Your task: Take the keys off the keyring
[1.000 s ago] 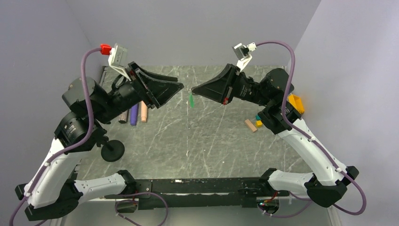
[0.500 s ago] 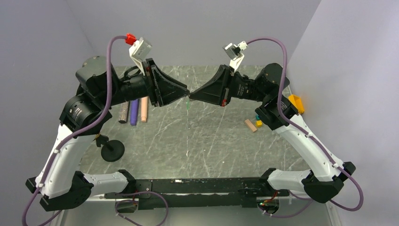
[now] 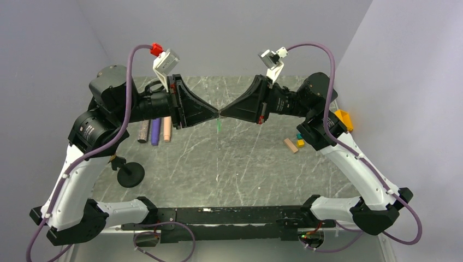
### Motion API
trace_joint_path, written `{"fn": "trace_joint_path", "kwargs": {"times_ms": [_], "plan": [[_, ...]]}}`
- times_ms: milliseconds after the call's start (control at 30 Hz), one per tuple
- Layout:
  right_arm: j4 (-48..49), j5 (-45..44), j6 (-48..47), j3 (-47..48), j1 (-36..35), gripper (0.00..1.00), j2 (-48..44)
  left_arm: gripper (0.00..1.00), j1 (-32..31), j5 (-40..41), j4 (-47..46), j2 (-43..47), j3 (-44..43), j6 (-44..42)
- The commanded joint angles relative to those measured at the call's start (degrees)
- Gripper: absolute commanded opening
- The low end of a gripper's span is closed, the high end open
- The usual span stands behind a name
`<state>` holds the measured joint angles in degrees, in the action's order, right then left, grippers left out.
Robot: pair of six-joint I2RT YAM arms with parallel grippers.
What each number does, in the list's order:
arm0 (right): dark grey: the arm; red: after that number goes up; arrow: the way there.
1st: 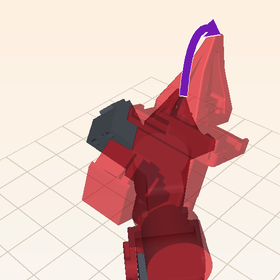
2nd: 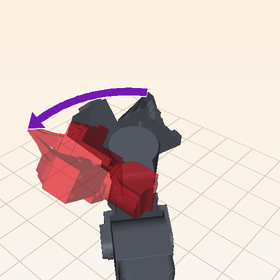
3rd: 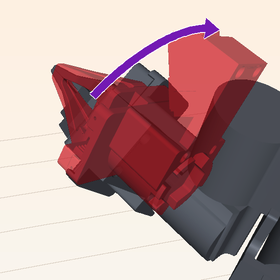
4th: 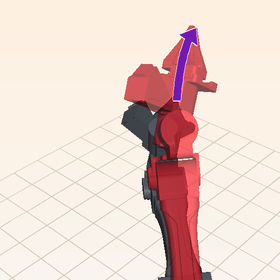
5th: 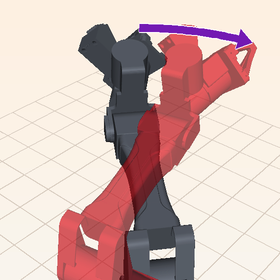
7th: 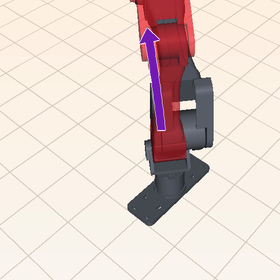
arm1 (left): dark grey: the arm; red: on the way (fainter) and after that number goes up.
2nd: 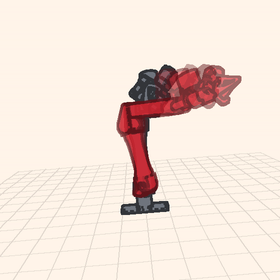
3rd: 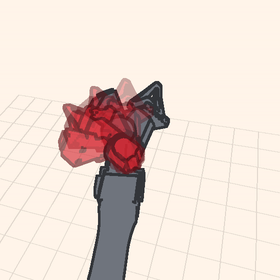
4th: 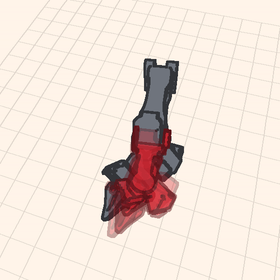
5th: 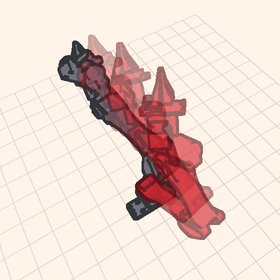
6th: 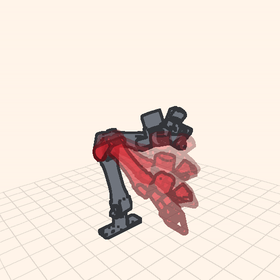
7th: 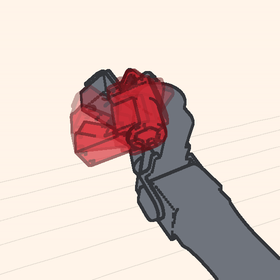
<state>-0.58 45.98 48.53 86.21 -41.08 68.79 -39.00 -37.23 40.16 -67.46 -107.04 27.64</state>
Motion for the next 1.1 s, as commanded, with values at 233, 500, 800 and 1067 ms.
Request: {"fn": "trace_joint_path", "kwargs": {"times_ms": [233, 500, 800, 1067], "plan": [[1.6, 2.7, 0.4, 2.8, -0.2, 0.0, 0.9, 0.08, 0.3, -1.8, -3.2, 1.0, 1.6, 0.4], [2.2, 3.6, 1.1, 2.8, -0.3, 0.09, 1.7, 0.0, 0.4, 0.0, -3.5, 1.2, 1.9, 0.9], [3.9, 5.0, 2.1, 2.0, -0.3, 0.23, 2.4, 0.0, 0.4, 3.1, 0.3, 0.8, 0.3, 0.8], [4.5, 6.5, 2.8, 2.6, -0.2, 0.22, 3.8, 0.0, 0.4, 6.1, 2.6, -0.2, -1.5, 0.7]]}}
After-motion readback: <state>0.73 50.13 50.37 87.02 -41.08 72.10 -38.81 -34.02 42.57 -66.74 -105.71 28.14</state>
